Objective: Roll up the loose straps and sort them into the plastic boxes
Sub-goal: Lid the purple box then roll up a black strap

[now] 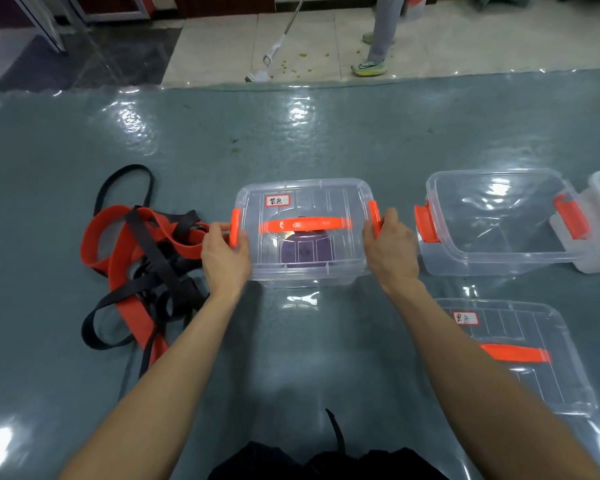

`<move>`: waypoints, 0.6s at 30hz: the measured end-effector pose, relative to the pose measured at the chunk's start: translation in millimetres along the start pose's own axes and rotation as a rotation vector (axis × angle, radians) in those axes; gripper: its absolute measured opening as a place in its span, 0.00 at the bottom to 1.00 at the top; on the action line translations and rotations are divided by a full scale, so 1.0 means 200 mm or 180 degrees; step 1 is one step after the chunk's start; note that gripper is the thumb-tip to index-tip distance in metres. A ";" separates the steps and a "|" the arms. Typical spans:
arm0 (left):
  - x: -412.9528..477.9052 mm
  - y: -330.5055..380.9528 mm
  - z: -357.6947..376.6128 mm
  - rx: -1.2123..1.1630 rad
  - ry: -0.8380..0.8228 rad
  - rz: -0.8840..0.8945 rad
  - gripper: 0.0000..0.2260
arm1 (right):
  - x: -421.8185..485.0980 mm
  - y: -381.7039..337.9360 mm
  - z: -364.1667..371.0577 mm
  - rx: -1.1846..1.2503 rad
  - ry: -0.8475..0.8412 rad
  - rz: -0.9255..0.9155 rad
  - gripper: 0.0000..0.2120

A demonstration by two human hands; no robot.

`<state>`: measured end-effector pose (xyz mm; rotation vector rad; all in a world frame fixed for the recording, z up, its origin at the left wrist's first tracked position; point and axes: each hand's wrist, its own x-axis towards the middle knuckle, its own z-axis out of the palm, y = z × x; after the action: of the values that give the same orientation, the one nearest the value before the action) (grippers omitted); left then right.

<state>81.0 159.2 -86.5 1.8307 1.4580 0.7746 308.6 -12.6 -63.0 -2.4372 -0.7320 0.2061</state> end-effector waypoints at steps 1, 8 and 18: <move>0.01 0.00 -0.02 0.0029 -0.0123 0.0009 0.10 | 0.00 -0.01 -0.01 -0.0114 -0.0065 -0.0024 0.15; 0.01 -0.17 -0.41 0.0712 -0.0631 0.0494 0.14 | -0.07 -0.17 -0.13 -0.1118 0.0254 -0.0624 0.18; -0.04 -0.77 -0.98 0.2922 -0.1205 0.1089 0.10 | -0.75 -0.70 0.36 -0.0825 -0.0667 -0.2492 0.07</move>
<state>-165.2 202.8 -91.2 2.7588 1.3491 -0.1860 97.2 36.5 -44.0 -2.1726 -1.8267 0.0534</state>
